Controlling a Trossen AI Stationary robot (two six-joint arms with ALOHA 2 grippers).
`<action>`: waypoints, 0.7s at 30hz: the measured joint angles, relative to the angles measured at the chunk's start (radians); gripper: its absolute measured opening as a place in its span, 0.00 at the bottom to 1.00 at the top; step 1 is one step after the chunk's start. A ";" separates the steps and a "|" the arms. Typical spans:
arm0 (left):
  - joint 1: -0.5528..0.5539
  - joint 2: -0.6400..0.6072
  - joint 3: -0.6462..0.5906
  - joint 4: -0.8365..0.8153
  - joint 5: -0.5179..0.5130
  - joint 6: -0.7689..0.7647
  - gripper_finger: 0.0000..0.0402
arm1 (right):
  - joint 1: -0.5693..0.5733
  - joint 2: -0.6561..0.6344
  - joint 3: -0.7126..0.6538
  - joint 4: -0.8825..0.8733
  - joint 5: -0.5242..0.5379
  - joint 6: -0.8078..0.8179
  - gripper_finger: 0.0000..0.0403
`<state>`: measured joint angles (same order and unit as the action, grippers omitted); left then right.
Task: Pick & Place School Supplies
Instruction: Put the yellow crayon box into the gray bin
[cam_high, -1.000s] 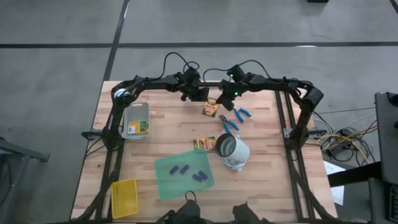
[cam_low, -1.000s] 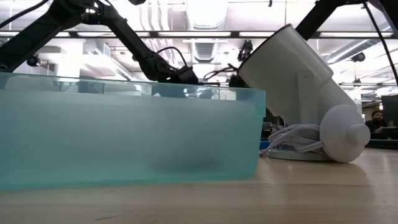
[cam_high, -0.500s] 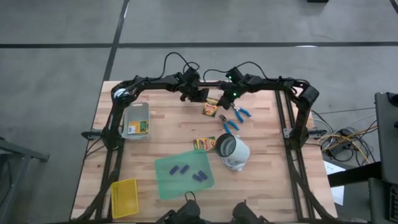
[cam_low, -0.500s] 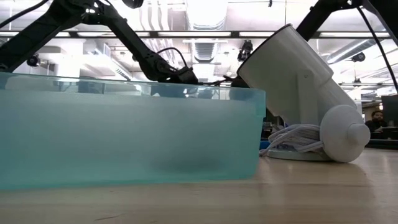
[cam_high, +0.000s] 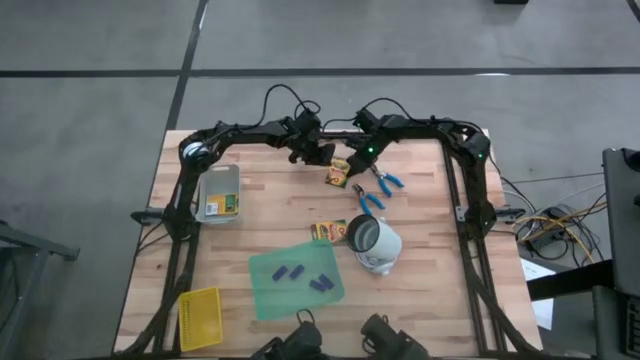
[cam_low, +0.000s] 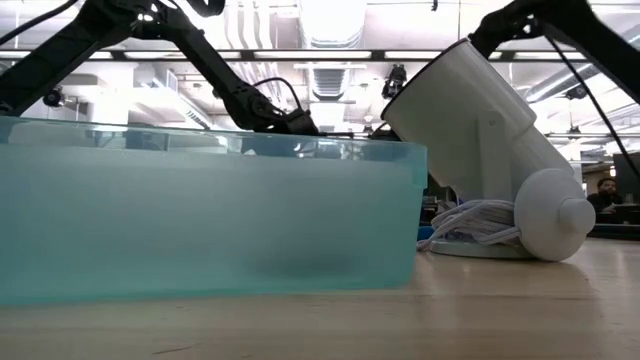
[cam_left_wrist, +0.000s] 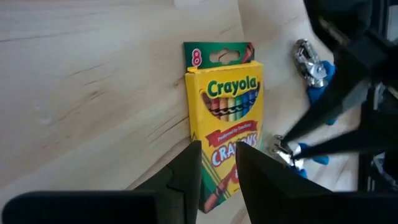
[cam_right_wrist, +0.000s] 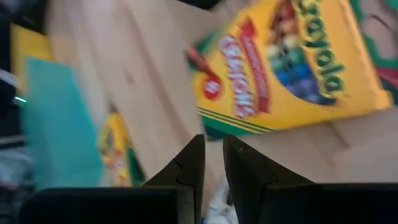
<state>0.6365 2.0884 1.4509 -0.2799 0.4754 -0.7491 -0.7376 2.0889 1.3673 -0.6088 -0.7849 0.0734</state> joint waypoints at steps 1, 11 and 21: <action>0.000 0.000 0.000 -0.003 0.000 0.004 0.26 | 0.000 0.015 0.024 -0.046 0.025 -0.032 0.14; -0.001 0.000 0.000 -0.009 -0.004 0.017 0.26 | -0.003 0.038 0.140 -0.104 0.122 -0.099 0.14; -0.001 0.000 0.000 -0.009 -0.006 0.011 0.26 | 0.005 0.040 0.149 -0.116 0.213 -0.073 0.14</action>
<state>0.6357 2.0884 1.4506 -0.2890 0.4698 -0.7384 -0.7322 2.1292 1.5162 -0.7250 -0.5721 0.0002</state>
